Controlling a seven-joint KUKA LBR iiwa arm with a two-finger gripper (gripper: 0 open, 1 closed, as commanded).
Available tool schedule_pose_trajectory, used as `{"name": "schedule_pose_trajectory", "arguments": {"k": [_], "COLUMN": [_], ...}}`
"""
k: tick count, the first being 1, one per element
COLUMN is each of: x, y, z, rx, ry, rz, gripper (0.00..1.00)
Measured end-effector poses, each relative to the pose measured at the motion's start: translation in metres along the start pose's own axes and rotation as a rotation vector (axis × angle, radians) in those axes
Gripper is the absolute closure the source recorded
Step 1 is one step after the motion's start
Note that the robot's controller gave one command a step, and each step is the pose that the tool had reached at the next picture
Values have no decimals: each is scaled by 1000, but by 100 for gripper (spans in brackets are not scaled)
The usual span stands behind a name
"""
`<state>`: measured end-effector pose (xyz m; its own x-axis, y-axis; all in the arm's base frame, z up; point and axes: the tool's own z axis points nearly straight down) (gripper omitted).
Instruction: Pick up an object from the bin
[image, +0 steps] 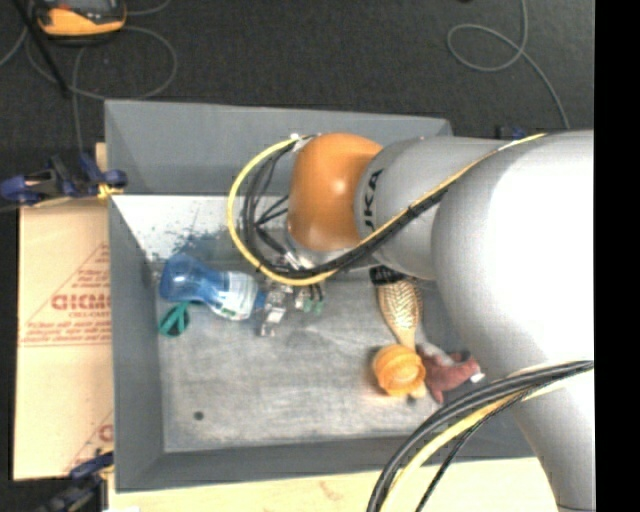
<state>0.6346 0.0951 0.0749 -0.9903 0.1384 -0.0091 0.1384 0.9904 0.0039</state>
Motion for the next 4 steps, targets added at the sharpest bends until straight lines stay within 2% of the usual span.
{"name": "schedule_pose_trajectory", "arguments": {"k": [1,2,3,4], "x": [0,-6,-6,-2], "y": [0,9,9,10], "z": [0,-32,-32,-81], "rx": [0,2,3,5], "ry": [0,6,6,13], "rz": [0,-15,-16,-21], "gripper": [100,100,100,100]}}
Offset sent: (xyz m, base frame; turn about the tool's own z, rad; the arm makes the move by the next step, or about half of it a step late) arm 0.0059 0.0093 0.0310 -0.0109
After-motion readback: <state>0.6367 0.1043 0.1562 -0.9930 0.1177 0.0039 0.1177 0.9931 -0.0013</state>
